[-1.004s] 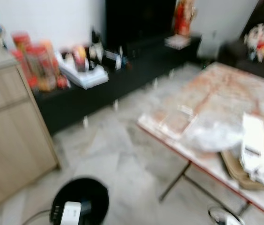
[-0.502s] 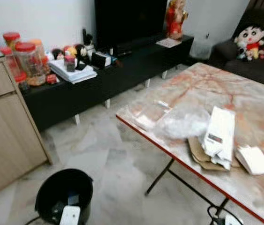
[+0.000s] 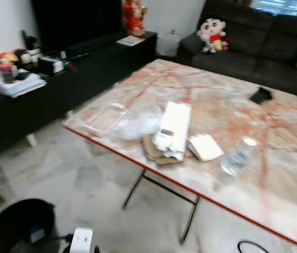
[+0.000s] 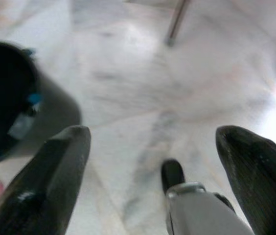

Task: Picking trash to rubbish bin

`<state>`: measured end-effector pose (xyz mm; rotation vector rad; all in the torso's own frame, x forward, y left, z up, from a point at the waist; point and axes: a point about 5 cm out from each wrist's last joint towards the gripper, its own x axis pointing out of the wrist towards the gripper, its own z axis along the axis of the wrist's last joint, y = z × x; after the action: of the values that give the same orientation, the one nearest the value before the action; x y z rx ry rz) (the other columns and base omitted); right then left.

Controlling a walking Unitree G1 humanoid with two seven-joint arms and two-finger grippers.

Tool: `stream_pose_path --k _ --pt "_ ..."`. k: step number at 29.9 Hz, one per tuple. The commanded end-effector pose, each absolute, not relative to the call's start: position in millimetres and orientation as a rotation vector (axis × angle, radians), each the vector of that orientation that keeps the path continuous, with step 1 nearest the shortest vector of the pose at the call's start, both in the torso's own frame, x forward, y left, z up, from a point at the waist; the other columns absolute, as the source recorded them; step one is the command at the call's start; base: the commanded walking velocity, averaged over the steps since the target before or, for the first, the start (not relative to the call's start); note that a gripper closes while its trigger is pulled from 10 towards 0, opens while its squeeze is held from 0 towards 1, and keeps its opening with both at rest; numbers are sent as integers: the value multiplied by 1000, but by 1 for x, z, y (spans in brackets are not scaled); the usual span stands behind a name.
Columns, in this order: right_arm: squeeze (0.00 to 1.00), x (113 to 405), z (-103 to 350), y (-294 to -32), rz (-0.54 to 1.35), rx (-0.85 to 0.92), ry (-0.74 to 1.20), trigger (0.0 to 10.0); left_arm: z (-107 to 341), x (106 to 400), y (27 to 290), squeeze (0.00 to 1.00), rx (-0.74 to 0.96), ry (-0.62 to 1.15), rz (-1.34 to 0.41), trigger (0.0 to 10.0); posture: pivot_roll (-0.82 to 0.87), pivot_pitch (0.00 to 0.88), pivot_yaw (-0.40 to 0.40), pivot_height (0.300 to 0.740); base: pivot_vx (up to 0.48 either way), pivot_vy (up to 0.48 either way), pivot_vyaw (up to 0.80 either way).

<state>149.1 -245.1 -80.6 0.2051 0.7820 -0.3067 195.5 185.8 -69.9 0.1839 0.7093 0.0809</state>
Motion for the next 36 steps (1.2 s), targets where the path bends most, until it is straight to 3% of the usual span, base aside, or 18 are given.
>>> stream_pose_path --k 1,18,23,36 --pt "0 146 -80 -250 -325 197 786 10000 -72 193 183 0 186 719 71 10000 69 76 -79 740 0 -251 0" --pt "0 144 -83 -245 -317 212 799 10000 -70 197 182 0 200 705 52 10000 71 72 -75 740 0 -58 0" --pt "0 144 -83 -245 -314 211 795 10000 -70 197 182 0 200 707 50 10000 69 63 -73 740 0 0 -751" --pt "0 140 -85 -243 -313 222 817 10000 -70 196 183 0 202 707 44 10000 69 53 -69 740 0 0 -48"
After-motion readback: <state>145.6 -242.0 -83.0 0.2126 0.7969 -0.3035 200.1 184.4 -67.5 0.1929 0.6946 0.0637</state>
